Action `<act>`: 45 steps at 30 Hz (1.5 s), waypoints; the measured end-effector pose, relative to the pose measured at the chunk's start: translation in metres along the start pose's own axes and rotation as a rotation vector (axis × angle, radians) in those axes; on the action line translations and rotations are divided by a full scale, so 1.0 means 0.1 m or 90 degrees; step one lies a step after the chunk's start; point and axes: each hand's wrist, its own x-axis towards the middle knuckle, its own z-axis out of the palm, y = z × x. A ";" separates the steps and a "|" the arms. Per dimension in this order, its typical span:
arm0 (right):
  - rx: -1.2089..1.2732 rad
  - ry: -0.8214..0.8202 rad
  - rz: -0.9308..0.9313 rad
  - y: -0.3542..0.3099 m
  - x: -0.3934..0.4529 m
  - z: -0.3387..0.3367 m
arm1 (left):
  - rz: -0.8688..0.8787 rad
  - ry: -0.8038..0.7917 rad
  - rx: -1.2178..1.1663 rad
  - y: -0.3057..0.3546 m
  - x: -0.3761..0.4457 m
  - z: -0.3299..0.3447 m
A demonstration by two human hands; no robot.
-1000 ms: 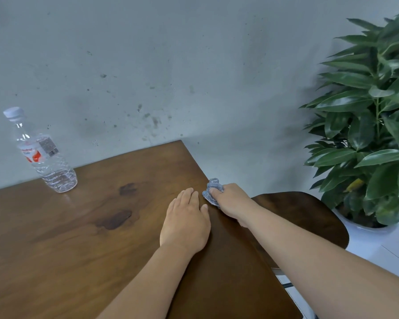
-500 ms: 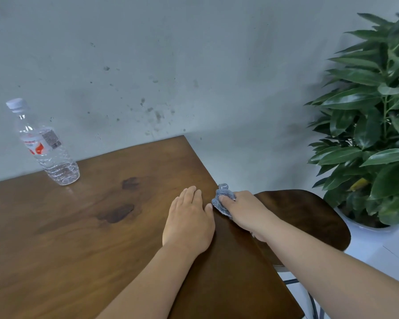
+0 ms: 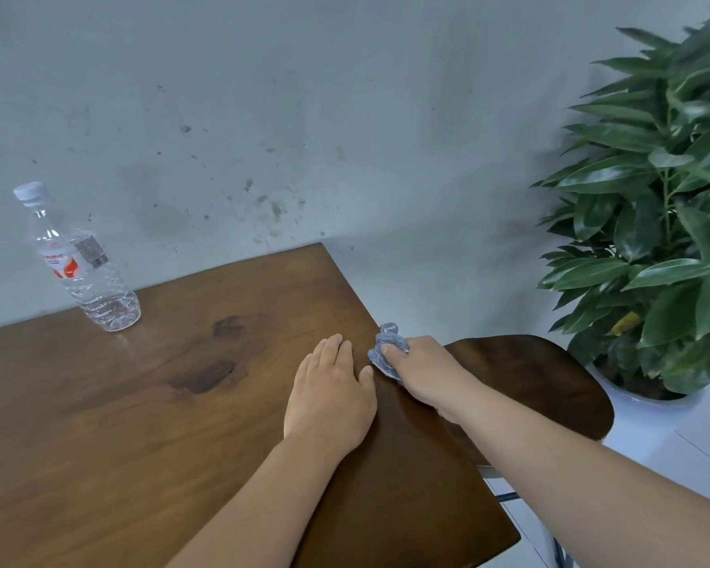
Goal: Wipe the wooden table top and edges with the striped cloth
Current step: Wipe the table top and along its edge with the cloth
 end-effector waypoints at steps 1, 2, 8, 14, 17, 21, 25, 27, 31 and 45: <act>-0.001 -0.001 -0.001 0.03 -0.05 0.00 | 0.000 0.001 -0.002 0.01 -0.02 0.01; 0.000 0.000 0.000 0.06 -0.09 -0.01 | -0.001 0.001 -0.003 0.02 -0.04 0.01; 0.014 0.013 0.024 0.07 -0.08 -0.01 | 0.003 0.002 -0.001 0.04 -0.02 0.00; 0.037 0.025 0.035 -0.04 0.15 0.04 | 0.005 0.013 -0.008 0.03 -0.01 0.01; 0.039 0.019 0.038 -0.03 0.16 0.04 | 0.001 0.007 -0.004 0.03 -0.02 0.01; 0.023 0.009 0.018 0.02 -0.01 -0.01 | -0.001 0.002 -0.007 0.04 -0.08 -0.01; 0.007 0.003 0.002 0.12 -0.20 -0.02 | 0.004 0.003 -0.006 0.06 -0.15 0.00; 0.007 0.006 0.008 0.14 -0.24 -0.03 | 0.002 0.005 -0.007 0.06 -0.16 0.00; 0.016 0.004 0.012 0.09 -0.18 -0.03 | 0.007 0.006 -0.007 0.07 -0.14 0.01; 0.007 0.005 -0.006 0.10 -0.27 -0.03 | 0.009 0.001 0.018 0.14 -0.27 0.00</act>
